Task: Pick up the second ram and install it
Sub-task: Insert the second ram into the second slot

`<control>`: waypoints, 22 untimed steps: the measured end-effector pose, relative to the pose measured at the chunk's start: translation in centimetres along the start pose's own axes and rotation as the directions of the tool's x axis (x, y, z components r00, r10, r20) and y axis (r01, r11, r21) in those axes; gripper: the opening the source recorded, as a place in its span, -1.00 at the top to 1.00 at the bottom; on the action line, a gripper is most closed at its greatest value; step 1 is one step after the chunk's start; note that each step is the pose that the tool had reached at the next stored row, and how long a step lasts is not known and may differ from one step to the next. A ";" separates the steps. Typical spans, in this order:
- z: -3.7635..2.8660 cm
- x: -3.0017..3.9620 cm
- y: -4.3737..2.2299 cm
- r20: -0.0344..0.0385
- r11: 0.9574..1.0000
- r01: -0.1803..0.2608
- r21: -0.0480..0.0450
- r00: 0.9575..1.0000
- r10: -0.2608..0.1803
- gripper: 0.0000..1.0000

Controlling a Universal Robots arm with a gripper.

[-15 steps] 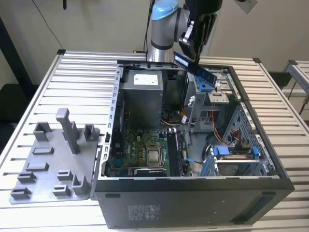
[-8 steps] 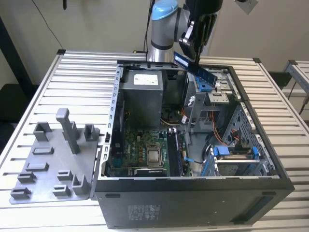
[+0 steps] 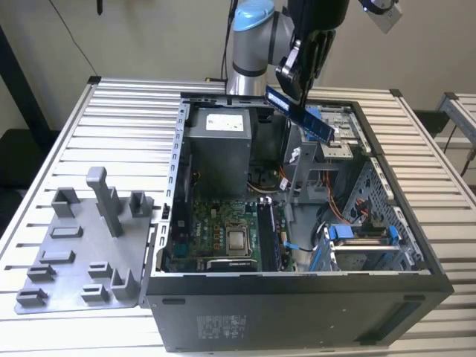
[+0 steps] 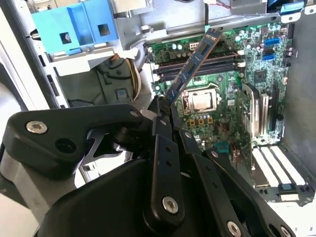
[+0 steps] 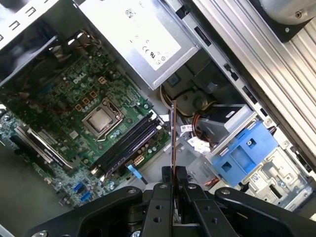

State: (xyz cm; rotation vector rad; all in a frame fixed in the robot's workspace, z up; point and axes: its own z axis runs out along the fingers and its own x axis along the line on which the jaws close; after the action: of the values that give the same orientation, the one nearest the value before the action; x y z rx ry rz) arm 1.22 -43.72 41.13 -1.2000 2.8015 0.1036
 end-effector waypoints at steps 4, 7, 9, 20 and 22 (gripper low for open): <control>-0.01 0.00 0.00 0.000 1.000 -0.001 0.000 1.000 0.001 0.73; -0.01 0.00 0.00 0.000 1.000 -0.001 0.000 1.000 0.001 0.73; -0.01 0.00 0.00 0.000 1.000 -0.001 0.000 1.000 0.001 0.73; 0.01 0.00 0.00 -0.001 1.000 -0.022 0.001 1.000 0.022 0.73; 0.02 0.00 -0.01 -0.001 0.999 -0.032 0.002 0.999 0.032 0.73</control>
State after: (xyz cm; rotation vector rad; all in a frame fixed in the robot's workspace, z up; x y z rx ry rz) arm 1.23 -43.72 41.11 -1.1552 2.8222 0.1029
